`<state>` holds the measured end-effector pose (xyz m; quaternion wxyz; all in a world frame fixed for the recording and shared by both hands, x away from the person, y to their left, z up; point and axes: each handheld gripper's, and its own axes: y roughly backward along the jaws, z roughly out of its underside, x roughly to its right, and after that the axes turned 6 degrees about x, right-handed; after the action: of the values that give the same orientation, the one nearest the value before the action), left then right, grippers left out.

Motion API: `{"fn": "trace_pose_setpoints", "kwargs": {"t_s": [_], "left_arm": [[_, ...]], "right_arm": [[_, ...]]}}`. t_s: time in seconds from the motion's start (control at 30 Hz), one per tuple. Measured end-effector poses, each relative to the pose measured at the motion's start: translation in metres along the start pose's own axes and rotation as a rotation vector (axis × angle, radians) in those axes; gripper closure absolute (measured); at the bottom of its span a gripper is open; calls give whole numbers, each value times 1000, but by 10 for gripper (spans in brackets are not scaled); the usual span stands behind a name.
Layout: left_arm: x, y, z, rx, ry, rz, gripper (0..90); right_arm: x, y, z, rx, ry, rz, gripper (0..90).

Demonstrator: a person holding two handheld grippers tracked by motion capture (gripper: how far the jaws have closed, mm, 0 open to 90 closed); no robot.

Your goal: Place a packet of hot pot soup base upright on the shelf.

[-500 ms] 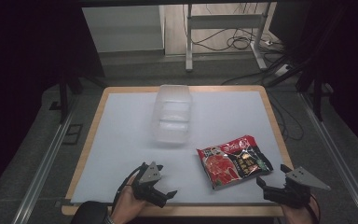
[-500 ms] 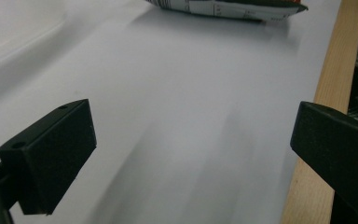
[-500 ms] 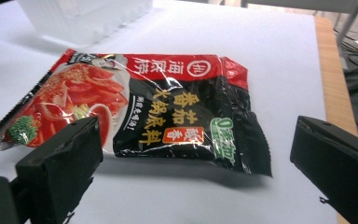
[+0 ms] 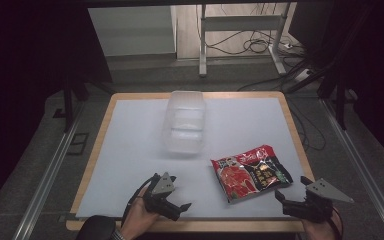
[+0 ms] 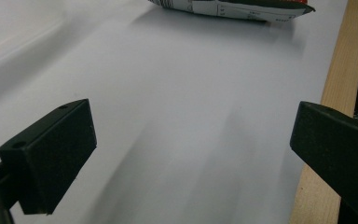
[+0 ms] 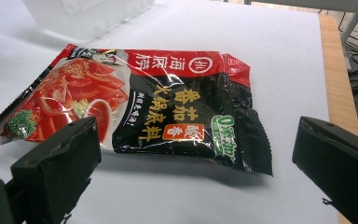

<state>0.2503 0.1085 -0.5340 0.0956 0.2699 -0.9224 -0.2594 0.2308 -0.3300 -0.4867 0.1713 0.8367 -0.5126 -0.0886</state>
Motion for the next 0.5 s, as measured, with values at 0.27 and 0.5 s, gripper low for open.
{"fn": "trace_pose_setpoints", "kwargs": {"t_s": [0.27, 0.5], "left_arm": [[-1, -2, -5, -24, 32, 28, 10], [-2, -3, -14, 18, 39, 61, 24]], "right_arm": [[0, 0, 0, -1, 5, -2, 14], [-1, -2, 0, -13, 11, -11, 15]]}}
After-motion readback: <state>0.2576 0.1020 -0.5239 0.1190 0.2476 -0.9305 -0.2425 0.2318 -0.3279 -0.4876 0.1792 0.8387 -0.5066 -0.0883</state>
